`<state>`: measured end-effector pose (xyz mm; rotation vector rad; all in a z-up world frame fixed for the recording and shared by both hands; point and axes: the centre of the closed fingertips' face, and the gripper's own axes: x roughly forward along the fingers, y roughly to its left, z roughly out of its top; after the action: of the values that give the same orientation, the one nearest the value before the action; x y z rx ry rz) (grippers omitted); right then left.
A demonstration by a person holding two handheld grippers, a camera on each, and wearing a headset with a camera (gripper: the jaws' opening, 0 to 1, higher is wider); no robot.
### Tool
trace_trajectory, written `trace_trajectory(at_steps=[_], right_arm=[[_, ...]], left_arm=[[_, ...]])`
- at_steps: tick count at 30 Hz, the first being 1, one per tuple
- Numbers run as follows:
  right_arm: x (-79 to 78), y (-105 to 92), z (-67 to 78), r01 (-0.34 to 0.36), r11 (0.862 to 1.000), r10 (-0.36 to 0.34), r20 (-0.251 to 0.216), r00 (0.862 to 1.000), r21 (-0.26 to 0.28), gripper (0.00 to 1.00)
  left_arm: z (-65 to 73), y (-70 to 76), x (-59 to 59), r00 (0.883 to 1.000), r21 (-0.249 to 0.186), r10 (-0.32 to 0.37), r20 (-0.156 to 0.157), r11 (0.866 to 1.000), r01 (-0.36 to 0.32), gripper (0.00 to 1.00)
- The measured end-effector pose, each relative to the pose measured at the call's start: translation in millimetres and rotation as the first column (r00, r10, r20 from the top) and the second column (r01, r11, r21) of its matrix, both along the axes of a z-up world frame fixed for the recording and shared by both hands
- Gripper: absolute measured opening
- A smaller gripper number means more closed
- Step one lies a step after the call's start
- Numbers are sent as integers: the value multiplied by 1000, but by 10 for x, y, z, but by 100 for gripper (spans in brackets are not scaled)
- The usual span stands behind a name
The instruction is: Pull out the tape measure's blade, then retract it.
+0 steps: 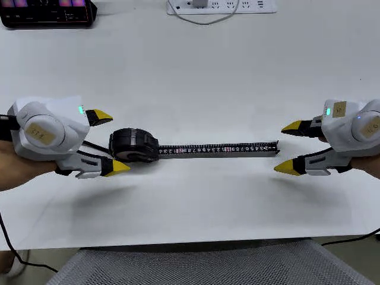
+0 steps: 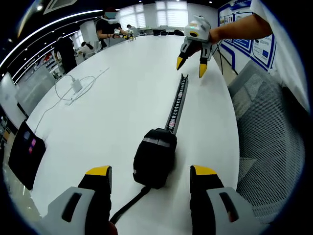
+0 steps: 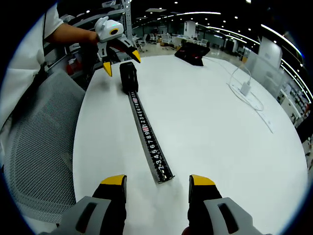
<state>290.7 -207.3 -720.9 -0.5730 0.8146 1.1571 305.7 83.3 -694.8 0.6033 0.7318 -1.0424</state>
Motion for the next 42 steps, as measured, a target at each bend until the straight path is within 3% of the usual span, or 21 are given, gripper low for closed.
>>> trace_trajectory(at_steps=[11,25,33,35,42], right_arm=[[-51,-6,45,38,999,-38,10,999,9,51],[-95,12,199,130,989,-132,25,991,68,58],[-97,16,288,181,978,-185,38,982,105,62],[-105,16,303,191,975,-196,39,980,109,63],[-132,25,352,218,968,-225,48,973,121,69]], left_arm=[[72,121,-33,996,-50,86,20,995,-85,65],[136,222,-80,983,-101,180,38,979,-176,67],[178,262,-103,970,-134,240,42,963,-232,70],[198,281,-101,965,-144,256,59,959,-246,71],[218,323,-155,952,-176,302,49,941,-290,75]])
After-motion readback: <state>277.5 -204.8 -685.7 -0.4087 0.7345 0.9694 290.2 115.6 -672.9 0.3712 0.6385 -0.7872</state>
